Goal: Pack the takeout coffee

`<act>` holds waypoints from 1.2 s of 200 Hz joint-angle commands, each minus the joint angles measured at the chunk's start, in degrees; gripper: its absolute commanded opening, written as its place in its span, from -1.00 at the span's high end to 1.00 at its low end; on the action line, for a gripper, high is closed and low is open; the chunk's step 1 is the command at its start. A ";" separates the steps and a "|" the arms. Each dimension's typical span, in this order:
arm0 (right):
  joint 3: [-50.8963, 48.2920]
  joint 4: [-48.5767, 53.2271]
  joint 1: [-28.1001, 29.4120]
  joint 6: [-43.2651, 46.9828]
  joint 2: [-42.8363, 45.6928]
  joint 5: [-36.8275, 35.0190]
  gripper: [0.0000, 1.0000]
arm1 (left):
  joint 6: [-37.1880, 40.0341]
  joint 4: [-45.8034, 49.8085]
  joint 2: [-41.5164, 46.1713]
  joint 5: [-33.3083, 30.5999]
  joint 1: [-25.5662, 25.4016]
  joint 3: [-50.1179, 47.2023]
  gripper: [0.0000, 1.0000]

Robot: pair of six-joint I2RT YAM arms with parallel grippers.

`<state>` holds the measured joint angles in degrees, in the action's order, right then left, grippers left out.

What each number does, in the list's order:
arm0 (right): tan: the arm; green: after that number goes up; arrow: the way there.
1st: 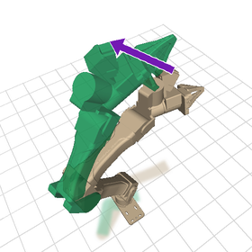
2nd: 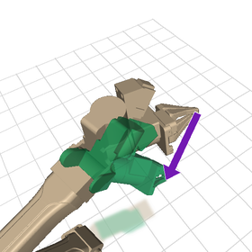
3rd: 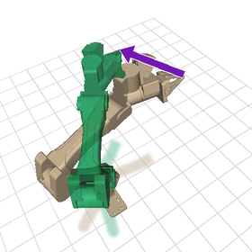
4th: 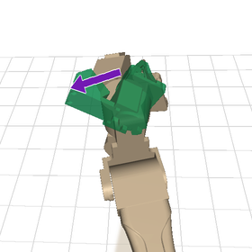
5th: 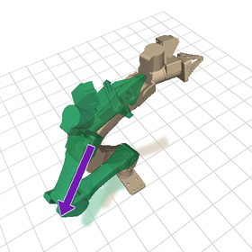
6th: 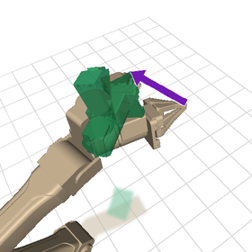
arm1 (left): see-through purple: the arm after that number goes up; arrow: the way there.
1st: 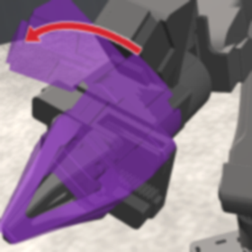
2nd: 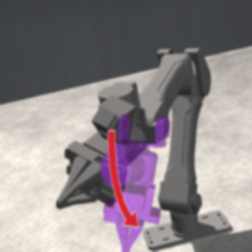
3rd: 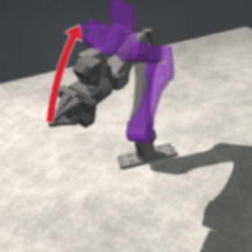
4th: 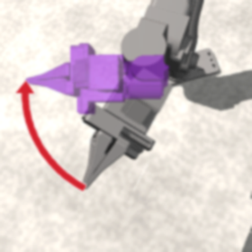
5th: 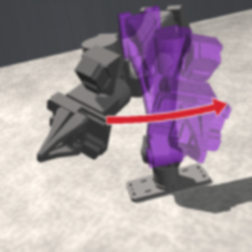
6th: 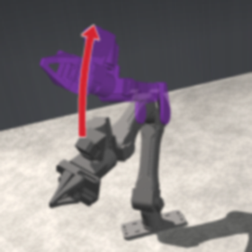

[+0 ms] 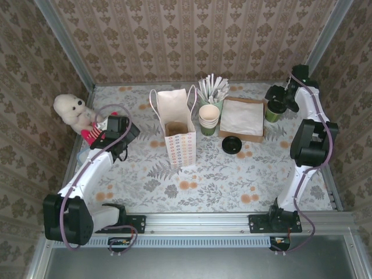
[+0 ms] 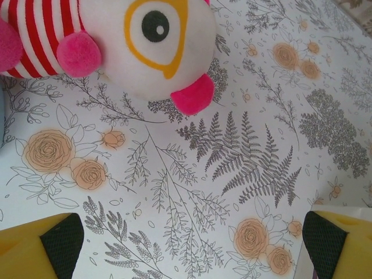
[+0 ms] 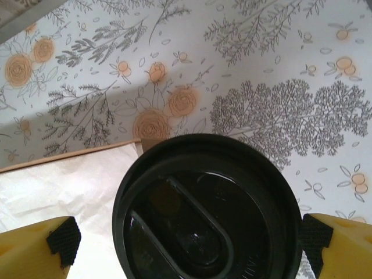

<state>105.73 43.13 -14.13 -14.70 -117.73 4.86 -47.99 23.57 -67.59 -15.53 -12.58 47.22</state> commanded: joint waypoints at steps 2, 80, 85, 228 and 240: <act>3.45 4.64 1.10 0.89 -2.52 -4.25 -1.00 | 2.78 0.32 -0.59 1.34 0.45 1.86 -1.00; 4.22 7.58 2.12 2.22 -3.85 -7.59 -1.00 | 3.92 0.75 -0.77 0.76 0.46 1.33 -1.00; 4.22 7.63 2.11 2.22 -3.99 -7.54 -1.00 | 3.95 0.79 -0.87 0.76 0.47 1.37 -1.00; -7.26 3.47 2.22 -1.17 5.68 -11.30 -0.60 | 5.14 0.20 1.29 6.41 0.50 0.83 -1.00; -10.85 2.69 2.27 -1.79 8.73 -10.84 -0.57 | 4.91 -0.73 1.82 6.97 0.49 0.19 -1.00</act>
<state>100.01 47.48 -12.19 -14.26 -116.53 -4.38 -44.40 23.97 -67.99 -11.27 -12.60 47.35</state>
